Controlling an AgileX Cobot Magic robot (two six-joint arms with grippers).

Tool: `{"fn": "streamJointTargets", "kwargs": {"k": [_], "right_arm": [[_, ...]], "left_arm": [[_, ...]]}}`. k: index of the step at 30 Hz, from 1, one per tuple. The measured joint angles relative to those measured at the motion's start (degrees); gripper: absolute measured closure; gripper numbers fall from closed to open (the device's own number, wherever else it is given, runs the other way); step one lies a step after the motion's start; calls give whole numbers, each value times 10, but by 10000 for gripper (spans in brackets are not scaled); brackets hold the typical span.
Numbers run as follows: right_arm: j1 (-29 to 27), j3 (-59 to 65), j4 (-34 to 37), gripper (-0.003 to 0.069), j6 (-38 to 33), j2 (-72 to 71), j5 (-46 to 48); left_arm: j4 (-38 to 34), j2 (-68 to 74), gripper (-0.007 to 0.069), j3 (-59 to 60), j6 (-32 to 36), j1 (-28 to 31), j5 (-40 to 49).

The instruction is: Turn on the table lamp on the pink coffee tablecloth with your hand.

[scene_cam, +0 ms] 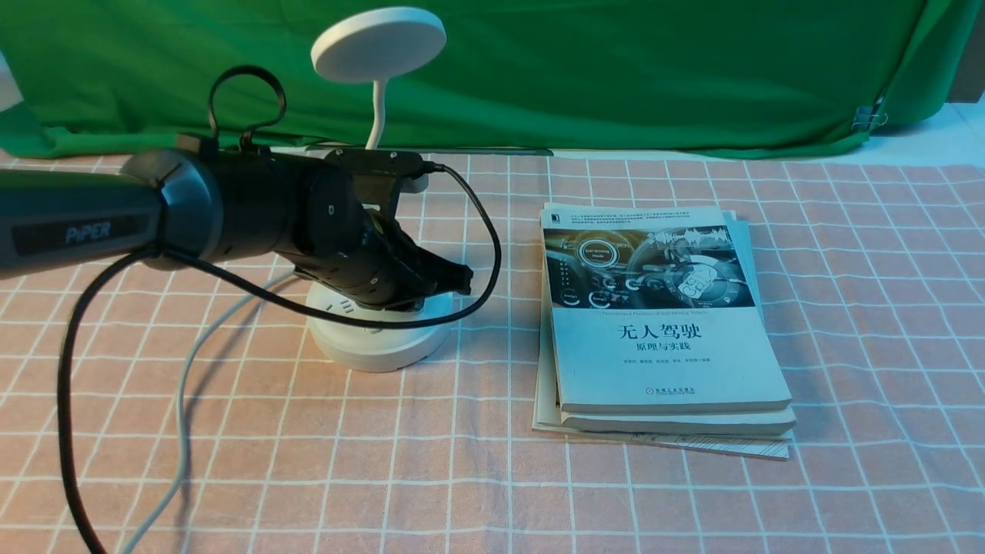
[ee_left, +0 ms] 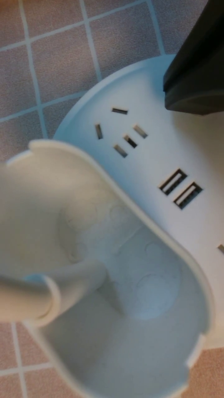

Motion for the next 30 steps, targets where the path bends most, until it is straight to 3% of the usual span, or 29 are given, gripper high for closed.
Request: {"fn": "streamJointTargets", "kwargs": {"k": [18,30], "right_arm": [[0,0,0,419,0,0,0],[0,0,0,419,0,0,-1]], "left_arm": [[-36,21,624,5,-15,0,-40],[-62,-73,624,47,-15,0,-29]]}}
